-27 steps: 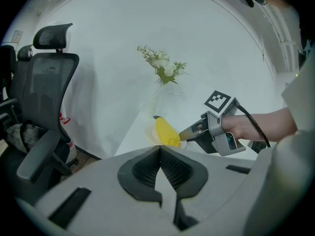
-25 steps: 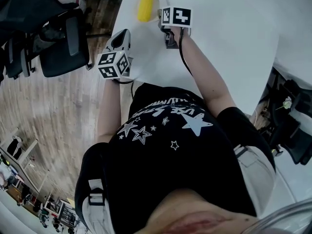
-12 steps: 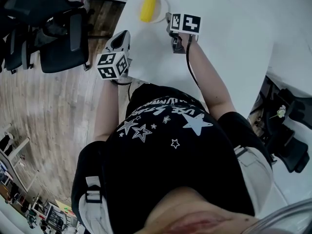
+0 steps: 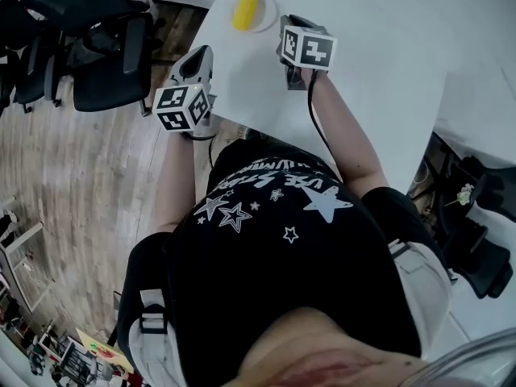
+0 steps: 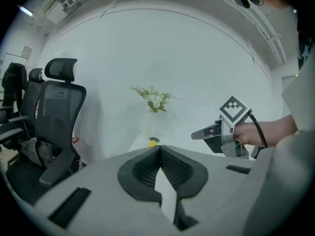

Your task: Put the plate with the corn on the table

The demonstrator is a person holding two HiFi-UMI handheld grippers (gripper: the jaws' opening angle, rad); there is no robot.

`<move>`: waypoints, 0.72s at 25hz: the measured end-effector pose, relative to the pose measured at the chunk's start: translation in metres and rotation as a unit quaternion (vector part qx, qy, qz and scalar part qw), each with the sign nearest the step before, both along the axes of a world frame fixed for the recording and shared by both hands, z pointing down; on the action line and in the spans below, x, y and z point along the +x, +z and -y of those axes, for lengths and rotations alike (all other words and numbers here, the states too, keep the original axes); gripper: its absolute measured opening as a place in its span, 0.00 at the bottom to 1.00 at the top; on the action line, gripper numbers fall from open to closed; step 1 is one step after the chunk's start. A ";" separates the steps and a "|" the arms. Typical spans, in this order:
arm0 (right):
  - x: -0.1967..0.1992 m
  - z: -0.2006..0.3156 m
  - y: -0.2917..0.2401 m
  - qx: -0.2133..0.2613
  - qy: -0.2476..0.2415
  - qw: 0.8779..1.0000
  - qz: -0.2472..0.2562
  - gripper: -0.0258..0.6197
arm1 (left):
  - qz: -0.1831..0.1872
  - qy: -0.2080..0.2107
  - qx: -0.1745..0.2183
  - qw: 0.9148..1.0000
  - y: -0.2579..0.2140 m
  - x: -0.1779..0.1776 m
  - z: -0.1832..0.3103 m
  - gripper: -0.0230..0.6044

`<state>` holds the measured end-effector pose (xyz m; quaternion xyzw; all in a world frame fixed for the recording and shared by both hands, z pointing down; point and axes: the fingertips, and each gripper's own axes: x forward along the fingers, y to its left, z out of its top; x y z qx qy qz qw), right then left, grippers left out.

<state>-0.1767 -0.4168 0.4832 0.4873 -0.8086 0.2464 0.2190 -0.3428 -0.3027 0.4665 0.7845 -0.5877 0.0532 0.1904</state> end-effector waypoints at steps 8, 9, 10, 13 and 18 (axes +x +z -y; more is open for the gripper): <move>0.039 -0.047 -0.020 0.044 -0.025 0.999 -0.014 0.05 | -0.004 -0.020 0.010 1.000 -0.017 0.032 -0.040 0.05; 0.044 -0.054 -0.021 0.046 -0.028 0.998 -0.014 0.05 | -0.003 -0.020 0.011 1.000 -0.019 0.038 -0.046 0.05; 0.048 -0.061 -0.022 0.046 -0.032 0.998 -0.013 0.05 | -0.002 -0.020 0.011 1.000 -0.021 0.045 -0.052 0.05; 0.063 -0.079 -0.025 0.048 -0.049 0.998 -0.009 0.05 | -0.002 -0.029 0.010 1.000 -0.023 0.062 -0.065 0.05; 0.085 -0.101 -0.036 0.072 -0.090 0.993 0.007 0.05 | 0.002 -0.036 0.009 0.999 -0.027 0.096 -0.083 0.05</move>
